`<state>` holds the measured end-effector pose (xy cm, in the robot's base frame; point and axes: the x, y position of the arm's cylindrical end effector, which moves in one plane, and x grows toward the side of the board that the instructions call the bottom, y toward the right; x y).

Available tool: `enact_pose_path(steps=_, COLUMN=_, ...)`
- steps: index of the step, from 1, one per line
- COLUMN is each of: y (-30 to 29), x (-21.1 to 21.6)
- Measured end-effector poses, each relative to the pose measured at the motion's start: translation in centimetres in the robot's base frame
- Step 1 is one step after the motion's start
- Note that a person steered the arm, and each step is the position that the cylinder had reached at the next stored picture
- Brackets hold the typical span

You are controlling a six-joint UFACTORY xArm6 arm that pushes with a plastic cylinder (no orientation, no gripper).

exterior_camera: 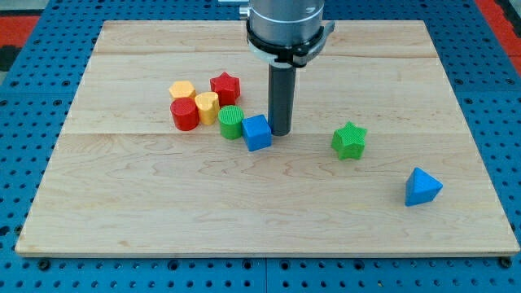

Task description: Push the blue cube and green circle into the group of blocks

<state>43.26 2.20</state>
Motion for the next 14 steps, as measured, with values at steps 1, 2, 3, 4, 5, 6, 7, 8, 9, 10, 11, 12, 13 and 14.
enact_pose_path(steps=1, y=0.1, x=-0.7)
enact_pose_path(steps=2, y=3.9, x=2.2)
enact_pose_path(steps=3, y=2.8, x=6.4)
enact_pose_path(steps=4, y=-1.7, x=5.5)
enact_pose_path(steps=5, y=-4.6, x=1.6)
enact_pose_path(steps=6, y=-6.3, x=-0.6)
enact_pose_path(steps=7, y=-6.2, x=-0.9)
enact_pose_path(steps=8, y=-2.9, x=0.8)
enact_pose_path(steps=9, y=-1.2, x=-0.1)
enact_pose_path(steps=10, y=0.0, x=-1.4)
enact_pose_path(steps=11, y=-1.5, x=-2.2)
enact_pose_path(steps=12, y=-1.4, x=-2.7)
enact_pose_path(steps=13, y=7.6, x=-3.6)
enact_pose_path(steps=14, y=15.1, x=-3.0)
